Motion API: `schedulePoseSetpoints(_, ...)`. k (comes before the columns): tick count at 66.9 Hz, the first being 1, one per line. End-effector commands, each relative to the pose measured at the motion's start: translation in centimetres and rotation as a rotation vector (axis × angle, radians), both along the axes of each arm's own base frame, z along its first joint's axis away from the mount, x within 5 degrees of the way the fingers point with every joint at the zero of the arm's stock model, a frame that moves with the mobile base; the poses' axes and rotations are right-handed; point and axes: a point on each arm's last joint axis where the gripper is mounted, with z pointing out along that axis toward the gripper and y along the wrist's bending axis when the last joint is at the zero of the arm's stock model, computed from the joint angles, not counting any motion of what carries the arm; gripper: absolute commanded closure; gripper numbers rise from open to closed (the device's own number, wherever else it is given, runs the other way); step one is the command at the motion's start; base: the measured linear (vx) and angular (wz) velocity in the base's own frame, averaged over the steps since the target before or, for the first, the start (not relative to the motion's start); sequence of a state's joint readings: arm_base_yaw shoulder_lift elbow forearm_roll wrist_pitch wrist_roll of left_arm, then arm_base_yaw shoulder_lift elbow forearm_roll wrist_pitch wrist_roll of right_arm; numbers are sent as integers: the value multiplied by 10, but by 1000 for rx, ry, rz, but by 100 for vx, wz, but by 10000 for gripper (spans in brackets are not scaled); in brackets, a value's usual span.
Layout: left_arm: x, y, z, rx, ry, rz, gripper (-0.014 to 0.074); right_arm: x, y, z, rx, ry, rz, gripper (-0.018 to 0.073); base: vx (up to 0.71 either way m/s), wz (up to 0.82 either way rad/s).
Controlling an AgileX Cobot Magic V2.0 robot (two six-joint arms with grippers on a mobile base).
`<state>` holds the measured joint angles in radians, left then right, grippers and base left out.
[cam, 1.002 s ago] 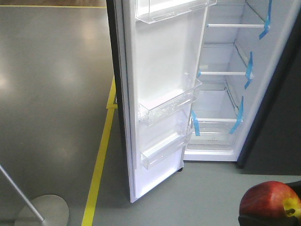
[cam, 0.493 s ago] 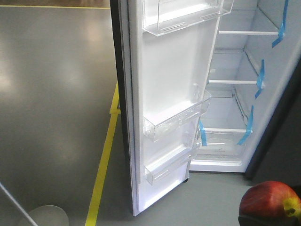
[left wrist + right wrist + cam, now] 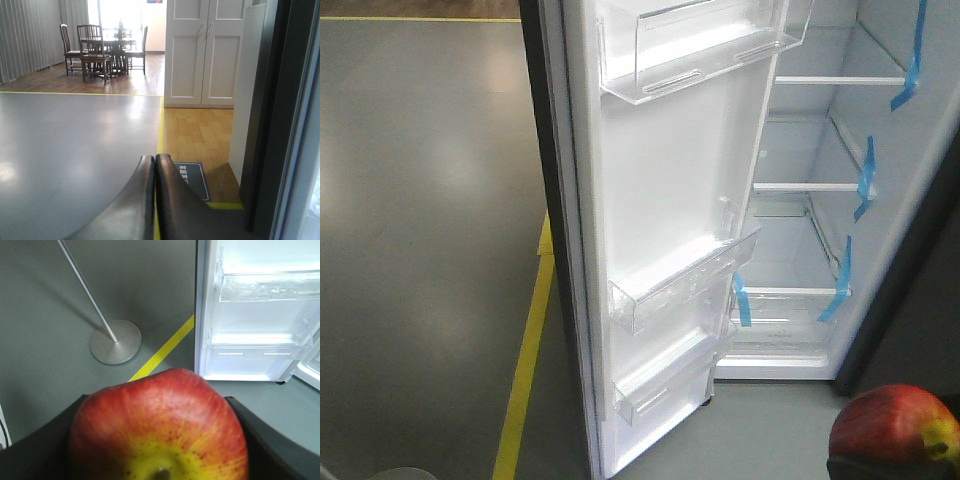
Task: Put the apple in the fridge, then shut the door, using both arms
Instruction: 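Position the base in front of the refrigerator door bins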
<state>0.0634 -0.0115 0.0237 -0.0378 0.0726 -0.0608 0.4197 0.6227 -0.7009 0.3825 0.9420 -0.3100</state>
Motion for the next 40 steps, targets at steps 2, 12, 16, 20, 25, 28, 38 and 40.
schedulePoseSetpoints(2,-2,0,14,-1,-104,6,603,3,2,13,51,-69,-12,472,10,-6)
schedulePoseSetpoints(12,-2,0,14,-1,-104,6,603,3,2,13,51,-69,-12,472,9,-4)
schedulePoseSetpoints(16,-2,0,14,-1,-104,6,603,3,2,13,51,-69,-12,472,8,-4)
schedulePoseSetpoints(20,-2,0,14,-1,-104,6,603,3,2,13,51,-69,-12,472,7,-3)
schedulePoseSetpoints(25,-2,0,14,-1,-104,6,603,3,2,13,51,-69,-12,472,7,-3)
schedulePoseSetpoints(28,-2,0,14,-1,-104,6,603,3,2,13,51,-69,-12,472,6,-3)
schedulePoseSetpoints(38,-2,0,14,-1,-104,6,603,3,2,13,51,-69,-12,472,6,-2)
schedulePoseSetpoints(40,-2,0,14,-1,-104,6,603,3,2,13,51,-69,-12,472,5,-1)
